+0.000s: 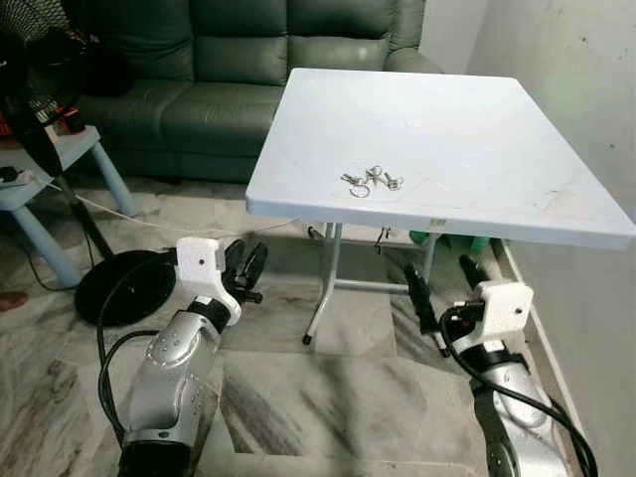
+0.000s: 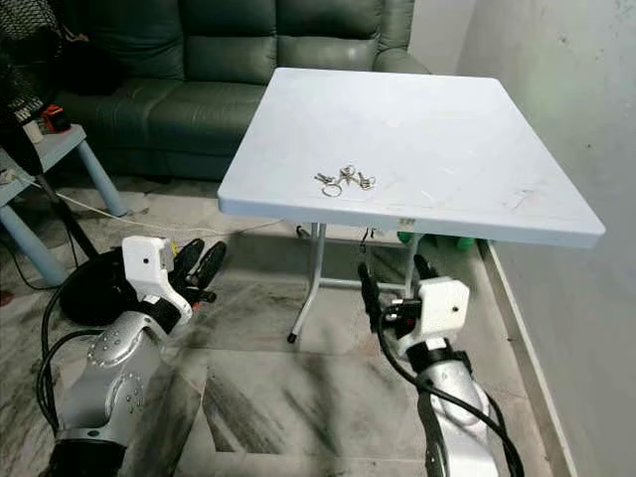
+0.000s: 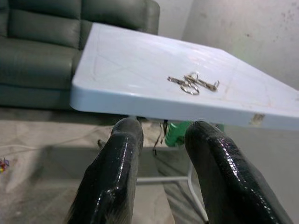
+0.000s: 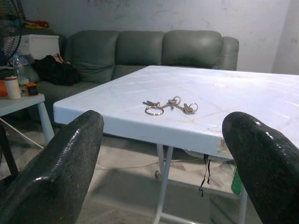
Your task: Hang keys on a hook
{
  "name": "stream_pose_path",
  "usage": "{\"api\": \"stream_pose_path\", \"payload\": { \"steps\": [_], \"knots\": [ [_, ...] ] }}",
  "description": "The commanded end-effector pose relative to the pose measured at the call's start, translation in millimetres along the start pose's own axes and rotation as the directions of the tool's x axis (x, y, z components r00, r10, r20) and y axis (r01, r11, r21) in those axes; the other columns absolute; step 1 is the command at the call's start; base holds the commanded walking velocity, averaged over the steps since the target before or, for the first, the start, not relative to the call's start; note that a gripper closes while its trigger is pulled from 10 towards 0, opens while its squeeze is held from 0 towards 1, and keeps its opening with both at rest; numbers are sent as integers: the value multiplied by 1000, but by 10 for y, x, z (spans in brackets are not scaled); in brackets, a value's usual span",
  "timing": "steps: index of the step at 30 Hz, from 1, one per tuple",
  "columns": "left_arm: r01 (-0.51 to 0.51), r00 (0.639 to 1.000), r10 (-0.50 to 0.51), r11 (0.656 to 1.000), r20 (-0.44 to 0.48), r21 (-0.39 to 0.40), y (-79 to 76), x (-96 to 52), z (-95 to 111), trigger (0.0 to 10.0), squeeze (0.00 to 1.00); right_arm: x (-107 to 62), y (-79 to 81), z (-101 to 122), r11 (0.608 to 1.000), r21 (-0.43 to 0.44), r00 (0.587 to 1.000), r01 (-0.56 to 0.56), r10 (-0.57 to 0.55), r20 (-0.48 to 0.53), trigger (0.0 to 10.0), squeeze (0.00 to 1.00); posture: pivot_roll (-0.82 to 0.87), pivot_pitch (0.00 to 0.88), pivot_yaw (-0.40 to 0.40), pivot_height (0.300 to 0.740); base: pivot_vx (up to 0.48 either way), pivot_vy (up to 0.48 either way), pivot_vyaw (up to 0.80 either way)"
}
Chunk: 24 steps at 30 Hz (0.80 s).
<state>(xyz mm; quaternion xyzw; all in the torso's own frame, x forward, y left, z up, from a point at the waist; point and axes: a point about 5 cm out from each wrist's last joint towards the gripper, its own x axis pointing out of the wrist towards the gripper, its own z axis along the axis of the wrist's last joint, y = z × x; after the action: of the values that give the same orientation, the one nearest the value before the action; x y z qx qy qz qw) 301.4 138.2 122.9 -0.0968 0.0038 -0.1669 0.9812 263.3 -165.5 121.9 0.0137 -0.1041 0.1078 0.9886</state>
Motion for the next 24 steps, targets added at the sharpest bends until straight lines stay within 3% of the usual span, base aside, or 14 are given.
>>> {"api": "stream_pose_path", "payload": {
  "steps": [1,5,24],
  "knots": [
    [-8,1000,8,1000,9,16,13,-7,63,10000,0,22,-38,65,1000,-1,1000,16,-16,11,10000,0,107,0,-14,740,0,0,0],
    [-12,1000,11,999,10,33,3,13,95,10000,0,56,-49,106,1000,-6,1000,17,-17,12,10000,0,107,0,-19,740,66,0,0],
    [14,1000,-15,999,7,48,-63,93,116,10000,0,98,-3,123,1000,-10,1000,-19,19,-2,10000,0,107,0,-19,740,320,0,0]
  ]
}}
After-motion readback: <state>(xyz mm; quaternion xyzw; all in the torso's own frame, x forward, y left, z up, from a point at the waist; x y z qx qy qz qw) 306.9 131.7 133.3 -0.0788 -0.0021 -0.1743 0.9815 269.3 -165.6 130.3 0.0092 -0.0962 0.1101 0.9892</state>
